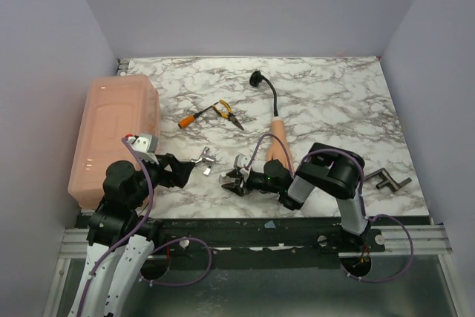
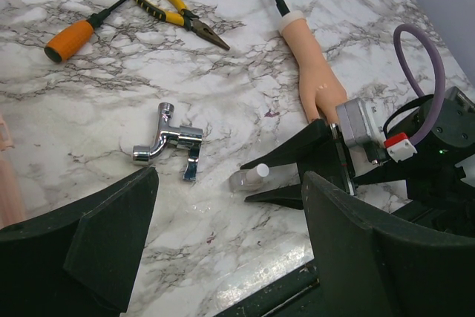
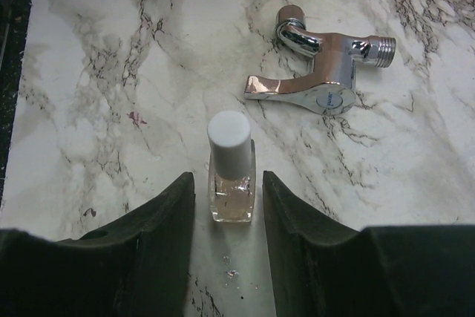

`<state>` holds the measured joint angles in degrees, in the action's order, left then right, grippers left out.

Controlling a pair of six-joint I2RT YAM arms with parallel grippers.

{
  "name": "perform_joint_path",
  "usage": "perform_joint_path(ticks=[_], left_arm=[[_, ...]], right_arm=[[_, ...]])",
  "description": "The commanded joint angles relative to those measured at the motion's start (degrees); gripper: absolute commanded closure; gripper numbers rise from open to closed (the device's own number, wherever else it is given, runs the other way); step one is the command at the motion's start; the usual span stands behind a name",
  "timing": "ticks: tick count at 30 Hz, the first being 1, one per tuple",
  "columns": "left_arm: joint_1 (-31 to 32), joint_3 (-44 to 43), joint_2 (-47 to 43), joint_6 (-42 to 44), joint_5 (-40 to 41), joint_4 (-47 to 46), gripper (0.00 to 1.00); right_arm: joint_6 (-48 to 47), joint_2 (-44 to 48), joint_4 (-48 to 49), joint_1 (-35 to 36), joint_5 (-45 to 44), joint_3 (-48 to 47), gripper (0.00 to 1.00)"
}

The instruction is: Paint the nails

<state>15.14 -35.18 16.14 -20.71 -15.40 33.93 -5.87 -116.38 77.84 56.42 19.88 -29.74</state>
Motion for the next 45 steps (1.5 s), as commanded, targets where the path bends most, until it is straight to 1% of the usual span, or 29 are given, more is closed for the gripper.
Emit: perform_joint_path(ticks=[1,3,14,18,22,23,24,28,32,34,37,39,43,45], left_arm=[[0.24,0.26,-0.88,0.85,1.07,-0.45,0.19],[0.24,0.20,-0.89,0.85,1.03,-0.45,0.19],[0.24,0.24,-1.15,0.85,1.12,-0.46,0.19],[0.24,0.34,-1.17,0.85,1.07,-0.42,0.19],[0.24,0.25,-1.24,0.85,0.99,-0.48,0.19],[0.24,0.28,-1.26,0.85,0.92,-0.45,0.19],[0.24,0.33,-1.29,0.85,0.83,-0.57,0.19],[0.24,0.46,-1.54,1.19,-0.60,-0.95,0.19],[0.24,0.70,-1.83,1.69,-2.90,-1.65,0.19],[0.24,0.64,-1.94,2.05,-4.40,-1.93,0.19],[0.24,0.65,-2.49,2.74,-7.17,-2.76,0.19],[0.24,0.70,-2.72,3.46,-11.25,-3.75,0.19],[0.23,0.35,-1.59,4.79,-24.12,-6.71,0.21],[0.21,0.54,-0.50,4.28,-30.31,-9.06,0.22]], right_arm=[[-1.68,-0.47,-0.41,0.64,-1.83,0.86,0.56],[-1.54,-0.62,-0.28,0.72,-2.01,0.93,0.57],[-1.07,-1.17,-0.51,1.01,-3.26,0.14,0.68],[-1.09,-0.74,-0.89,1.04,-3.14,0.03,0.78],[-1.28,1.86,-3.33,1.19,-2.27,-0.13,0.95],[-1.44,3.02,-4.43,1.24,-1.86,-0.14,0.98],[-1.83,4.60,-6.18,1.29,-1.47,-0.09,1.00],[-2.52,13.00,-16.37,1.32,1.05,-0.29,1.00],[-2.38,22.99,-29.91,1.32,4.03,-0.70,1.00],[-2.38,28.47,-38.40,1.39,4.44,-1.61,1.00],[-1.68,35.02,-48.12,1.35,4.83,-2.83,1.00],[-1.06,39.28,-53.73,1.33,5.72,-3.55,1.00],[2.05,47.01,-63.52,1.37,9.22,-6.24,1.00],[3.77,49.46,-69.69,1.33,11.18,-9.31,1.00]])
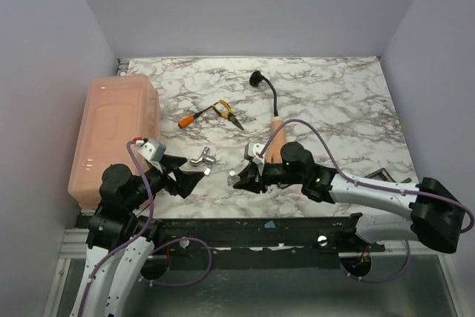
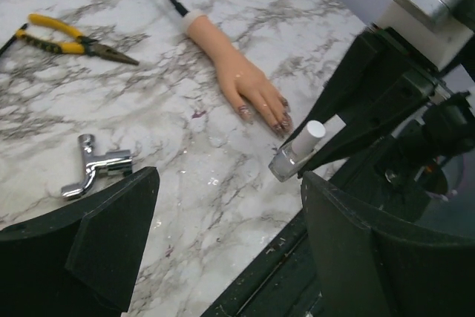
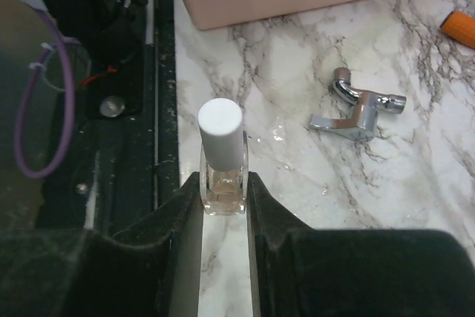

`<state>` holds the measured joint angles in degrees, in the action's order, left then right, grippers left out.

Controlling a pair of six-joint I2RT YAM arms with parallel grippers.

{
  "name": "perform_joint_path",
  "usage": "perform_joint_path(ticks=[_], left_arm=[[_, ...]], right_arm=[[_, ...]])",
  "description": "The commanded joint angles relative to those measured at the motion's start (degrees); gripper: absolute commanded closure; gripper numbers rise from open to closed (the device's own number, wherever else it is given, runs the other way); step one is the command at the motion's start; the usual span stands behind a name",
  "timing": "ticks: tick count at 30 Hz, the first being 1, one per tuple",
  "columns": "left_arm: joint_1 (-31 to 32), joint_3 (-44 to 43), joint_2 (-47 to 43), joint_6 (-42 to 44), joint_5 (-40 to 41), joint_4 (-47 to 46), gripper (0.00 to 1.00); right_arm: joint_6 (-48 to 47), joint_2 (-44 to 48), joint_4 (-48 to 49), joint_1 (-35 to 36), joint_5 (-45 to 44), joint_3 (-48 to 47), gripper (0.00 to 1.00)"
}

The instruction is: Paint the nails

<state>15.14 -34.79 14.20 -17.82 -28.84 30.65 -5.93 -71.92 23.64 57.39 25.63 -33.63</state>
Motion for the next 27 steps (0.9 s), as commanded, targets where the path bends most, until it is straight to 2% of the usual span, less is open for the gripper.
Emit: perform_joint_path(ticks=[1,3,5,12,19,27], left_arm=[[0.19,0.55,1.96,0.50,-20.52,-8.16,0.22],[0.24,2.38,3.18,-3.13,-29.21,-14.79,0.22],[0.25,3.23,4.76,-5.89,-34.61,-20.39,0.24],[4.47,1.92,9.21,-8.01,-43.90,-30.12,0.27],[10.44,-1.34,15.97,-2.51,-40.82,-28.68,0.29],[11.85,-3.38,19.21,2.43,-37.26,-23.61,0.35]], right_arm=[[4.55,6.02,-17.72,0.38,5.99,-6.61,1.00],[5.74,8.41,-21.81,0.36,6.92,-8.57,1.00],[5.67,10.64,-26.74,0.37,8.14,-10.57,1.00],[5.76,13.92,-38.02,0.40,12.95,-18.34,1.00],[3.88,12.98,-40.54,0.48,13.18,-21.10,1.00],[3.39,11.34,-38.26,0.47,13.36,-21.63,1.00]])
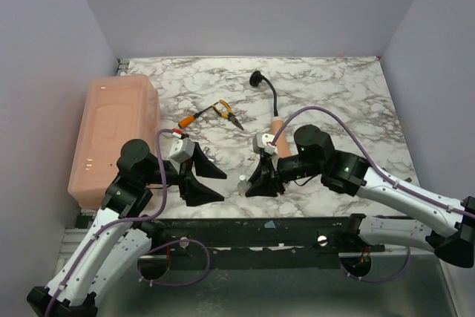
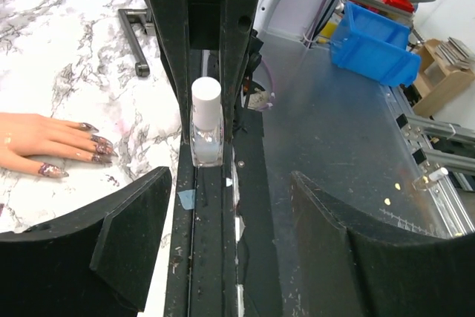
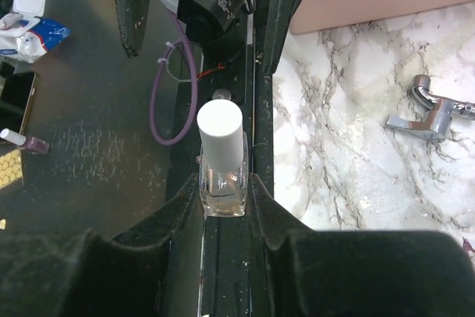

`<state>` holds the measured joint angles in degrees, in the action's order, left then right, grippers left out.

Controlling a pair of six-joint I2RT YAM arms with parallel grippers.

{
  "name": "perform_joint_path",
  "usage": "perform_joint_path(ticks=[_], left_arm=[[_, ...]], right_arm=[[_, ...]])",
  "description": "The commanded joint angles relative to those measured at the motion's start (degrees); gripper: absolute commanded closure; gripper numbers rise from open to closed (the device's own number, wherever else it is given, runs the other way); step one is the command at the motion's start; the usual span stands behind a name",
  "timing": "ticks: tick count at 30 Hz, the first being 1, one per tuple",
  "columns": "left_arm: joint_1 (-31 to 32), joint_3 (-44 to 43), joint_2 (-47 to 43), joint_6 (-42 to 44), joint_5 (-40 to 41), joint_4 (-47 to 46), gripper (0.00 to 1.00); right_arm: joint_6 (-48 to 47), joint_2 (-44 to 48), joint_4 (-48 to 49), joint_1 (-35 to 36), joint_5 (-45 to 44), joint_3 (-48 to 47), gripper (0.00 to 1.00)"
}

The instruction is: Paint the nails

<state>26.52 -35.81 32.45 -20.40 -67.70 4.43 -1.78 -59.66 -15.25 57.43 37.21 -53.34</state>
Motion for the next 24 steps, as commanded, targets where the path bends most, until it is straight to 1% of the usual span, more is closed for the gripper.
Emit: perform_joint_path(ticks=[1,10,24], left_arm=[[0.46,-2.33,1.08,6.01,2.58,3.85,0.35],[0.55,-1.22,-0.11,6.96,7.01,4.50,0.38],[1.42,-0.12,0.21,6.85,7.71,5.88,0.43]], right_arm=[[-0.76,-1.31,0.74,0.45,1.81,-2.26,1.00],[-0.77,-4.61,3.62,1.25,2.09,-3.99,1.00],[-2.79,-9.88,2.94,3.40,-0.10,-8.33,1.00]])
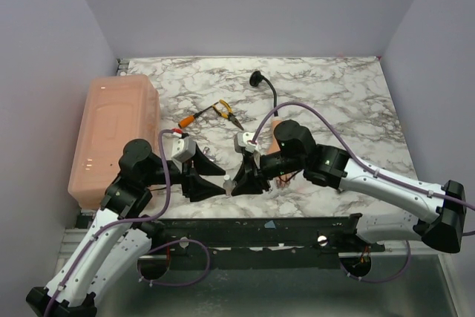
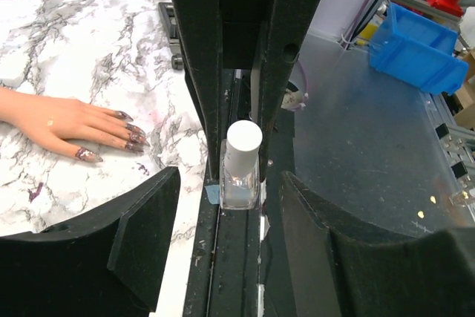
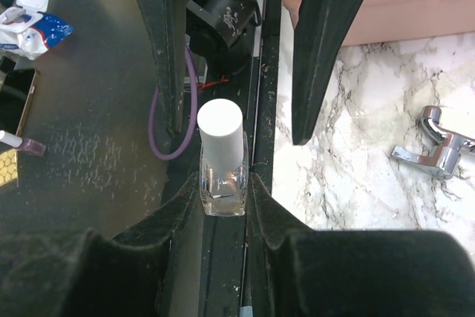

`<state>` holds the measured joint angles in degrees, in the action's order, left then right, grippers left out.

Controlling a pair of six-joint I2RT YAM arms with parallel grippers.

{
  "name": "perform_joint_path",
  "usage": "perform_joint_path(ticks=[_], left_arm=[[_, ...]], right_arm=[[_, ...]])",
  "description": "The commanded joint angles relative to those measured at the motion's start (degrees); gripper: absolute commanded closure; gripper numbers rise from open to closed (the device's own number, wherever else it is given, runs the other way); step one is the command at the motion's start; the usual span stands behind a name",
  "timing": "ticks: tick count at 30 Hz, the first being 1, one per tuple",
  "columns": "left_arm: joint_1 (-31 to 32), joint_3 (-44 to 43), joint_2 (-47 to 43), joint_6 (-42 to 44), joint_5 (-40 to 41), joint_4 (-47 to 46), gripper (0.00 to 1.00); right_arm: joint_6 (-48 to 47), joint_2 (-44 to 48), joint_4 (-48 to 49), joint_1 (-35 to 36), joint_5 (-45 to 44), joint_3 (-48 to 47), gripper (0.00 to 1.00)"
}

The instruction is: Paint the nails

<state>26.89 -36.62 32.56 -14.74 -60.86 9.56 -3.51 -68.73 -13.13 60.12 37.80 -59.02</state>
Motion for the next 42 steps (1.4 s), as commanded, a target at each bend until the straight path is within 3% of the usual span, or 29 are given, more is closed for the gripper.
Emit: perform_joint_path(ticks=[1,8,11,14,18,19,22,26,32,36,42], left_arm=[[1.41,0.73,0.14,1.36,1.23,1.18,0.44],[3.93,0.06,0.63,3.38,3.08,3.76,0.60],[4.29,-0.14,0.67,3.67,3.12,4.22,0.76],[4.48,-0.15,0.42,3.76,3.47,4.30,0.99],[4.54,-0.19,-0.12,3.50,2.78,3.90,1.00],[4.56,-0.28,-0.38,3.49,2.68,3.92,1.00],[4.42,-0.32,-1.83,3.49,3.62,3.97,1.00],[4.48,0.55,-4.28,1.72,4.25,2.10,1.00],[4.48,1.15,-7.25,1.82,6.41,1.79,1.00],[4.48,1.14,-7.90,1.82,7.49,2.02,1.00],[4.43,1.42,-9.00,1.56,8.52,2.07,1.00]], right_arm=[[-1.06,-1.02,0.67,0.81,-0.86,-2.95,1.00],[-0.99,-1.47,0.27,1.46,-2.18,-3.64,1.00],[-0.89,-1.53,0.81,1.57,-2.38,-3.38,1.00],[-0.80,-1.74,0.95,1.76,-2.33,-3.20,1.00],[-0.55,-1.56,1.49,1.97,-3.54,-2.77,0.98],[-0.26,-1.30,2.02,1.90,-4.37,-2.47,0.93],[1.59,0.52,5.48,1.93,-8.13,-0.51,0.62],[6.53,3.73,15.11,1.93,-8.22,5.56,0.48],[10.62,7.66,22.22,1.95,-6.95,11.23,0.47],[15.66,8.25,32.86,1.94,-2.14,14.58,0.54],[16.97,6.15,36.22,1.91,-0.13,14.20,0.60]])
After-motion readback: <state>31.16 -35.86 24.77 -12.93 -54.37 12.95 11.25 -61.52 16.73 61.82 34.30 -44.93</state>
